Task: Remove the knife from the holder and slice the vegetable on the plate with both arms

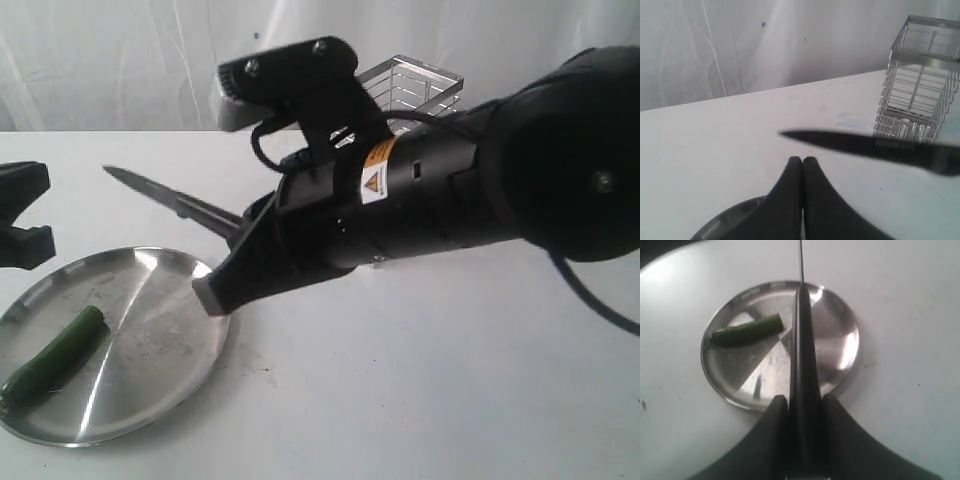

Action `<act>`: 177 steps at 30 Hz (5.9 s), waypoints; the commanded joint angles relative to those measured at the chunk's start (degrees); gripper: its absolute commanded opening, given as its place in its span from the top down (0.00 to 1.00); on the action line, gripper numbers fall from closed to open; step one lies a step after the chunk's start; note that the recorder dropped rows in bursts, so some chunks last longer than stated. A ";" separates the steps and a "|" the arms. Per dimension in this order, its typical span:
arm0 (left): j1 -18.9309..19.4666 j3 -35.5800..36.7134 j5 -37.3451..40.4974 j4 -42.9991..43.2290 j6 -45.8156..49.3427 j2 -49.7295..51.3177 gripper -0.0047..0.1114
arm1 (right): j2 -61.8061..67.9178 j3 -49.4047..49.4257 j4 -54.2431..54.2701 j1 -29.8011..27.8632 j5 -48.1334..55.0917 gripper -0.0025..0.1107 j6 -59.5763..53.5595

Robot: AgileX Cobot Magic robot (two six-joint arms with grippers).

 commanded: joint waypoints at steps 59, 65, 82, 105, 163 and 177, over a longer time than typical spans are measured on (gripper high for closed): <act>-0.23 -0.20 11.40 0.33 2.76 0.26 0.96 | 27.01 -2.45 -2.01 6.10 -21.96 0.98 -12.93; -0.23 -0.20 11.39 0.33 2.97 0.26 0.96 | 27.12 -2.85 -2.01 6.10 -21.67 0.98 -12.93; -0.23 -0.20 11.68 0.33 3.96 0.38 0.96 | 28.54 -2.85 -2.01 5.09 -20.54 0.98 -12.93; 11.66 -5.99 8.42 -10.21 -3.72 27.68 0.96 | 28.66 -2.85 -2.12 5.09 -19.20 0.98 -12.93; 11.55 -15.69 13.52 -10.44 -7.54 43.04 0.96 | 28.66 -2.87 -2.21 5.09 -17.79 0.98 -13.14; 11.55 -15.69 13.16 -10.31 -7.42 43.70 0.96 | 28.66 -2.87 -2.21 5.09 -17.80 0.98 -13.14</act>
